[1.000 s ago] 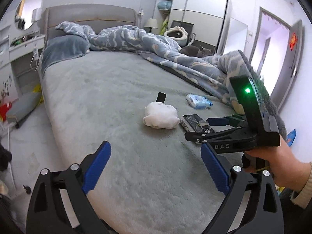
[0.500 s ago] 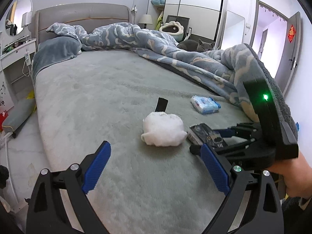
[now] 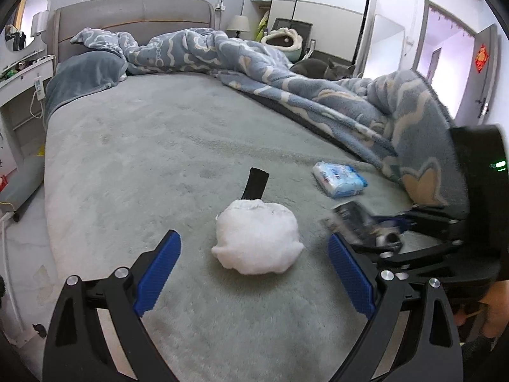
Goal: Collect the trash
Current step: 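Grasp the black snack bag with the right gripper, then grasp the white fluffy ball with the left gripper while the right holds the black bag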
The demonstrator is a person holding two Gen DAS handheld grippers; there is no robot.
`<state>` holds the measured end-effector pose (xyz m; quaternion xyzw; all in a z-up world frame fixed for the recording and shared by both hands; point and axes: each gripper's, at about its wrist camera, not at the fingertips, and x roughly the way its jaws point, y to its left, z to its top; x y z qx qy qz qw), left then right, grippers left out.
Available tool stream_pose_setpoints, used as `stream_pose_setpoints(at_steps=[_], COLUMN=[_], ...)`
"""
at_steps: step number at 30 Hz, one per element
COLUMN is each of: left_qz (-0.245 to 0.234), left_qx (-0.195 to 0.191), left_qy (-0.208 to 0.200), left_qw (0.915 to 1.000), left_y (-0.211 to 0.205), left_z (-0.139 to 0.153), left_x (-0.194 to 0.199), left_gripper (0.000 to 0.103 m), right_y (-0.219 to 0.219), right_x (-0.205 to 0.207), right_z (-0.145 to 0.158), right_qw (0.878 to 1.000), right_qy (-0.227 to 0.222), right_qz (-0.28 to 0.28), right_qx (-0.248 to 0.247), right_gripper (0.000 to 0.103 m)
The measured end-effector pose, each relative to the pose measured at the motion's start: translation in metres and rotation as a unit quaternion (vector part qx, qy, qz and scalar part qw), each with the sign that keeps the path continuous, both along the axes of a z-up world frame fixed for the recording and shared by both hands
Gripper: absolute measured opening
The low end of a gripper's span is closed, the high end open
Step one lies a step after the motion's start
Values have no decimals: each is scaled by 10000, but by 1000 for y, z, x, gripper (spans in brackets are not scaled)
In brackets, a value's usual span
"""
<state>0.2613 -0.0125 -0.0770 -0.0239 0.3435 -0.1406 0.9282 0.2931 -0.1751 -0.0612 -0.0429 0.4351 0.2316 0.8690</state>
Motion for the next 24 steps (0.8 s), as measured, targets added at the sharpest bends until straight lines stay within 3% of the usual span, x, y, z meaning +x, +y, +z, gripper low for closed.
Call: stream_pose_setpoints(at_steps=[5, 8, 11, 24], left_qz=[32, 97, 205, 324], left_qx=[218, 341, 487, 818], left_qy=[54, 105, 251, 446], left_qw=[9997, 9993, 9983, 9951], left_y=[-14, -21, -26, -40], left_z=[-4, -9, -15, -26], left_x=[12, 18, 24, 34], left_gripper=[95, 95, 94, 71], right_y=[-22, -37, -43, -53], right_x=[0, 3, 1, -4], right_z=[9, 9, 11, 15], right_qw=[9998, 9983, 9984, 9980], right_qy=[-55, 140, 106, 121], right_qz=[-114, -175, -173, -38], right_qx=[165, 543, 523, 617], right_gripper=[54, 54, 54, 54])
